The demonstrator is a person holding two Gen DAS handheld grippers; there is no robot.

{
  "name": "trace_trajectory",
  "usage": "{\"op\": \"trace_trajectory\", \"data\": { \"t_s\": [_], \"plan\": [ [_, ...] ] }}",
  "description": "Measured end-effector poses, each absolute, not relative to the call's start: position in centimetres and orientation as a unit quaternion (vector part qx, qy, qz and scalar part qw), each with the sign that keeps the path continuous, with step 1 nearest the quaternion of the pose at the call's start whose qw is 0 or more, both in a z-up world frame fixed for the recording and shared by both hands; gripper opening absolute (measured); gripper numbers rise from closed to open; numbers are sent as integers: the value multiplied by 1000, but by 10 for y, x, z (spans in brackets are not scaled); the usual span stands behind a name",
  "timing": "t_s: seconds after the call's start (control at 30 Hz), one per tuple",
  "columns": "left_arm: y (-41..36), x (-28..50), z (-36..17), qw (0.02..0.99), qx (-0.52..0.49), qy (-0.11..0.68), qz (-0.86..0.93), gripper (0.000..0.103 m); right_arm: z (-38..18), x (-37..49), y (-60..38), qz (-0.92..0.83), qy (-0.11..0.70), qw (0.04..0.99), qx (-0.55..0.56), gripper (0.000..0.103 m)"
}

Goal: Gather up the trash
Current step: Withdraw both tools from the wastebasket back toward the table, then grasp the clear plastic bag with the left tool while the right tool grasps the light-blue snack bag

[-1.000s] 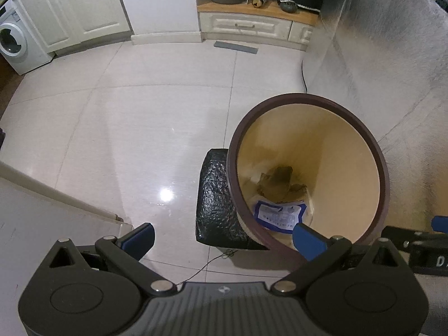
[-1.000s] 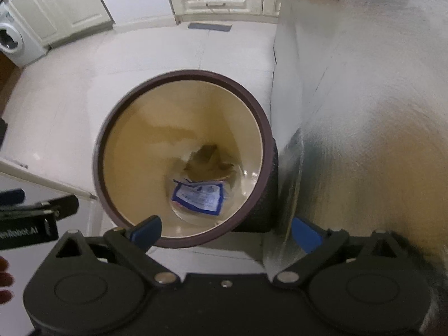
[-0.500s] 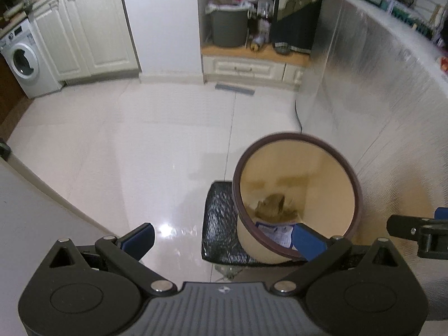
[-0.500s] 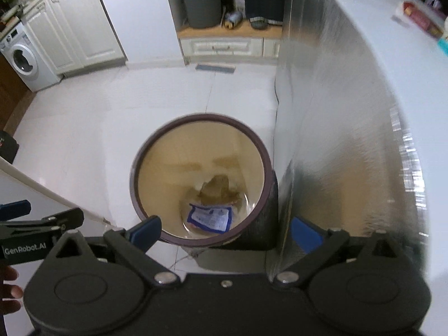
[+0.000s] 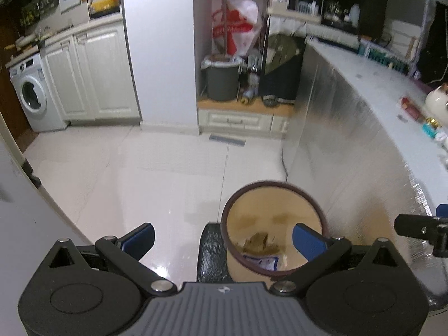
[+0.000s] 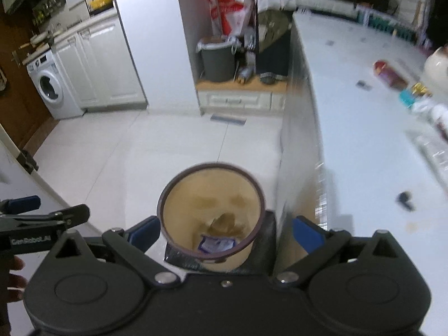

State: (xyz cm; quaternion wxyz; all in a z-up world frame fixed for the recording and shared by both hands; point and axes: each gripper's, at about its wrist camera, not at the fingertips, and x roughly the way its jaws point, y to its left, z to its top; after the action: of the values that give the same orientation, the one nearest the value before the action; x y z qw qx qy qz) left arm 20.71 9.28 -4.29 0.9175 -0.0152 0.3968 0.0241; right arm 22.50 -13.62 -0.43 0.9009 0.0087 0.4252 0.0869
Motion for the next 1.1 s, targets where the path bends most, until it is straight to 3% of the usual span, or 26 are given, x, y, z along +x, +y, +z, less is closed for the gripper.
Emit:
{"op": "trace_trajectory", "data": {
  "t_s": [0.53, 0.87, 1.1],
  "plan": [
    [6, 171, 15, 954, 7, 295, -47, 103, 55, 158, -246, 39, 304, 952, 25, 103],
    [-60, 157, 33, 968, -15, 228, -105, 103, 58, 138, -336, -30, 253, 967, 23, 103],
    [-121, 164, 20, 958, -6, 236, -162, 103, 44, 135, -398, -76, 234, 969, 16, 103]
  ]
}}
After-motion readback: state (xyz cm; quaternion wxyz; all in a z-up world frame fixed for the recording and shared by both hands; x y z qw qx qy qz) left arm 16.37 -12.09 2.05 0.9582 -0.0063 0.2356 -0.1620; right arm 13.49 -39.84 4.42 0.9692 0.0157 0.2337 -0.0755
